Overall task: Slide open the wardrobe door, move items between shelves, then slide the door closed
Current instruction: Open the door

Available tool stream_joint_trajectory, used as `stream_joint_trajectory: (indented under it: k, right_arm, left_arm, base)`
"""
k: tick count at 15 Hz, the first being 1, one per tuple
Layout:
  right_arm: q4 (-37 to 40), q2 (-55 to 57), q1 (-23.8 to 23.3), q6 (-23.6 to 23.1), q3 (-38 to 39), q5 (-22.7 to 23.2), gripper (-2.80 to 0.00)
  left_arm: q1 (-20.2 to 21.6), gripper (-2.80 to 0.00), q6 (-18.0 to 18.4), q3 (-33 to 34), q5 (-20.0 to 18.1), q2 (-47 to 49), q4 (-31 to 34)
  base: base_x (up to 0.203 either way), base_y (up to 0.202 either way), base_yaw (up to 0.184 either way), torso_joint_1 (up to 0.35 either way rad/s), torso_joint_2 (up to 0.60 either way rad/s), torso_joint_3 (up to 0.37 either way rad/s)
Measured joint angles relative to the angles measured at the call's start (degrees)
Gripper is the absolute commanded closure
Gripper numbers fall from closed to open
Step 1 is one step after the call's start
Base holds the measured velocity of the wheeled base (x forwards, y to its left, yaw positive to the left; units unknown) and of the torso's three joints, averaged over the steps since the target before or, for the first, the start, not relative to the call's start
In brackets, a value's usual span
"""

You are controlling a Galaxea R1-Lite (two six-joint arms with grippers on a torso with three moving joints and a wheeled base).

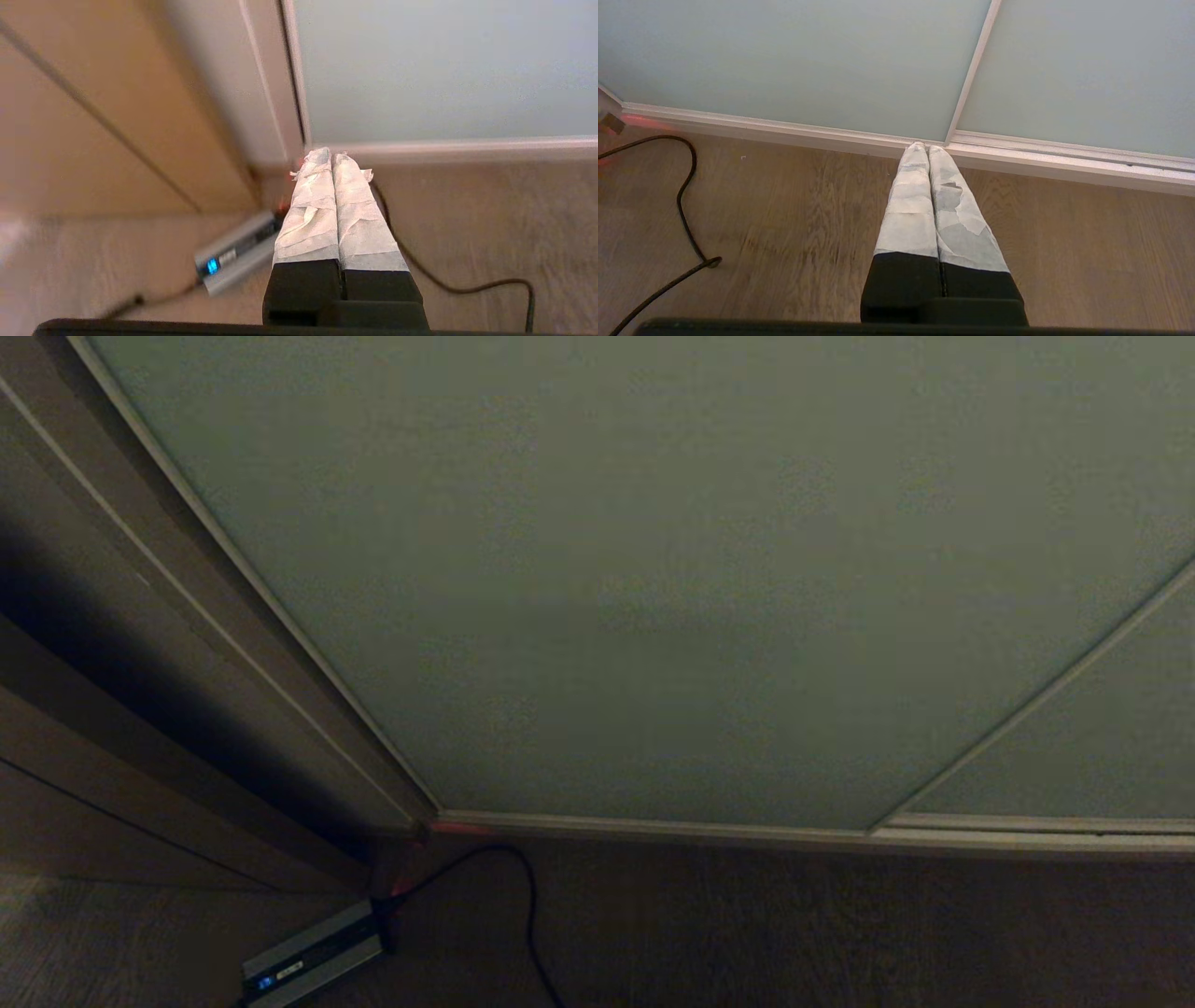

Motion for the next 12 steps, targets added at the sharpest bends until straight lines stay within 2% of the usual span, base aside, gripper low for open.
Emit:
stream_joint_trajectory:
  k: [3,5,7,12]
  right_arm:
    - [0.0,0.0,0.0,0.0,0.0,0.0,0.0]
    - [0.0,0.0,0.0,0.0,0.0,0.0,0.0]
    - [0.0,0.0,0.0,0.0,0.0,0.0,0.0]
    - [0.0,0.0,0.0,0.0,0.0,0.0,0.0]
  left_arm:
    - [0.0,0.0,-0.4,-14.4,0.3,8.4,-3.5]
    - [0.1,0.0,-2.1,-22.0,2.9,15.8,-8.2]
    - [0.2,0.0,-3.4,-26.2,7.0,23.2,-16.0]
    - [0.4,0.0,-4.1,-33.5,13.5,38.7,-35.2]
  base:
    - [0.0,0.0,0.0,0.0,0.0,0.0]
    - [0.0,0.0,0.0,0.0,0.0,0.0]
    - [0.0,0.0,0.0,0.0,0.0,0.0]
    - [0.0,0.0,0.0,0.0,0.0,0.0]
